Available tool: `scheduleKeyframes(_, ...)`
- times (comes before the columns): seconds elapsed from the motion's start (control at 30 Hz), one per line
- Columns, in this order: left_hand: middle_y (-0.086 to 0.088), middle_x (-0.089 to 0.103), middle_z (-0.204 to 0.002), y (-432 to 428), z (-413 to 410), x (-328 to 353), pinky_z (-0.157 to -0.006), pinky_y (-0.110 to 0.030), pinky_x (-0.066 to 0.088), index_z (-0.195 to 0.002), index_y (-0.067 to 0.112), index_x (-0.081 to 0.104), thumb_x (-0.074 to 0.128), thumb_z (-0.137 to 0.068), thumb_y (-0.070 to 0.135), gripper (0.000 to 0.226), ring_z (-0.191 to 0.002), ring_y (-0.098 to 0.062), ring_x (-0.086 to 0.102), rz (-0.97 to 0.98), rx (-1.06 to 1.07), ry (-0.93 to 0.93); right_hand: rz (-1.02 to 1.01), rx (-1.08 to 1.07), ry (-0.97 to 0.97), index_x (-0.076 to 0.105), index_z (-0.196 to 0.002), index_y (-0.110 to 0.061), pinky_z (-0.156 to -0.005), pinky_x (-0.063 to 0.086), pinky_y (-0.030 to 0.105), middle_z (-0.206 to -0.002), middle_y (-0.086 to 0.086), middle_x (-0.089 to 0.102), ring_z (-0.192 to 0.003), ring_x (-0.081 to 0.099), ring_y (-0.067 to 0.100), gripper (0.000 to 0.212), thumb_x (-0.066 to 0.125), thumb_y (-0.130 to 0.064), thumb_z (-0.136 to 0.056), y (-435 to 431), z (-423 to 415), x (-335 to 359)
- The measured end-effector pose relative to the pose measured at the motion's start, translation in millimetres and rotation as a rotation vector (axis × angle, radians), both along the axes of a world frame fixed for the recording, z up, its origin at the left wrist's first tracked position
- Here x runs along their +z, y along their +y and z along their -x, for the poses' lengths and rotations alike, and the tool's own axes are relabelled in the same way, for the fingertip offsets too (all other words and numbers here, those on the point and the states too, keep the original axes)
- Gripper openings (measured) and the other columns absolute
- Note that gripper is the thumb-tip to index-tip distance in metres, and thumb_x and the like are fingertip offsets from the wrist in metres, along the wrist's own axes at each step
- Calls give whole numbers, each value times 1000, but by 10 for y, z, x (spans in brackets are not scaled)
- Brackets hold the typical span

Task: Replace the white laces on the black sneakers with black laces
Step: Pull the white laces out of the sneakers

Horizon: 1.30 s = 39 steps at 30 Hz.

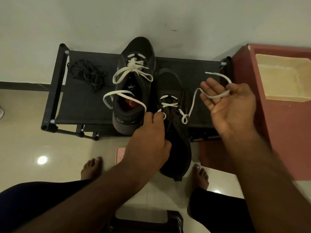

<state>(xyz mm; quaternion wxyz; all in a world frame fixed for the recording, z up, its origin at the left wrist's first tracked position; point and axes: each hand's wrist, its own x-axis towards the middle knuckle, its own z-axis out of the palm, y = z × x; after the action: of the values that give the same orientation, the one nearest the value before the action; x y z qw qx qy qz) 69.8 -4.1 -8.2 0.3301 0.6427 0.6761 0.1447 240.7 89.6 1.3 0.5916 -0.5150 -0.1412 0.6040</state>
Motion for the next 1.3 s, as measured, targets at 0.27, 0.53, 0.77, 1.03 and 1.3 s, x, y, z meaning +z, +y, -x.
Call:
scheduleKeyframes(0.27, 1, 38, -132, 12, -41, -27, -74, -22, 45, -138, 18, 38, 58, -89, 16, 53, -93, -18, 59, -4, 3, 3, 120, 391, -1073, 54, -126, -25, -94, 51, 30, -125, -7, 61, -109, 59, 9, 37, 69, -25, -92, -96, -140, -113)
scheduleKeyframes(0.53, 0, 44, -123, -3, -84, -33, -73, -22, 40, -137, 18, 43, 57, -88, 13, 51, -93, -20, 58, -46, -12, -75, -36, 829, -1084, 46, -138, -32, -100, 50, 28, -129, -13, 54, -119, 53, 2, 71, 66, -47, -72, -368, 182, -26)
scheduleKeyframes(0.77, 5, 47, -135, 68, -82, 67, -80, -26, 44, -148, 22, 25, 62, -89, 37, 71, -109, -15, 58, -124, 162, -119, -89, 973, -1311, 34, -149, -22, -110, 37, 35, -147, -1, 41, -136, 36, 20, 74, 69, -27, -84, -469, 214, -67)
scheduleKeyframes(1.03, 12, 59, -89, 109, -44, 47, -73, -36, 53, -113, 28, 54, 30, -91, 63, 48, -81, -6, 59, -69, 80, -57, -97, 878, -1385, 37, -146, -21, -104, 41, 35, -141, 0, 48, -129, 40, 20, 53, 52, -27, -95, -472, 284, -80)
scheduleKeyframes(1.3, 10, 49, -99, 174, 29, 92, -66, -23, 41, -112, 23, 60, 53, -93, 38, 25, -78, -7, 52, -143, 31, 76, -63, 786, -1345, 51, -136, -22, -100, 47, 37, -128, -5, 59, -118, 49, 14, 44, 40, -34, -95, -490, 344, -47)
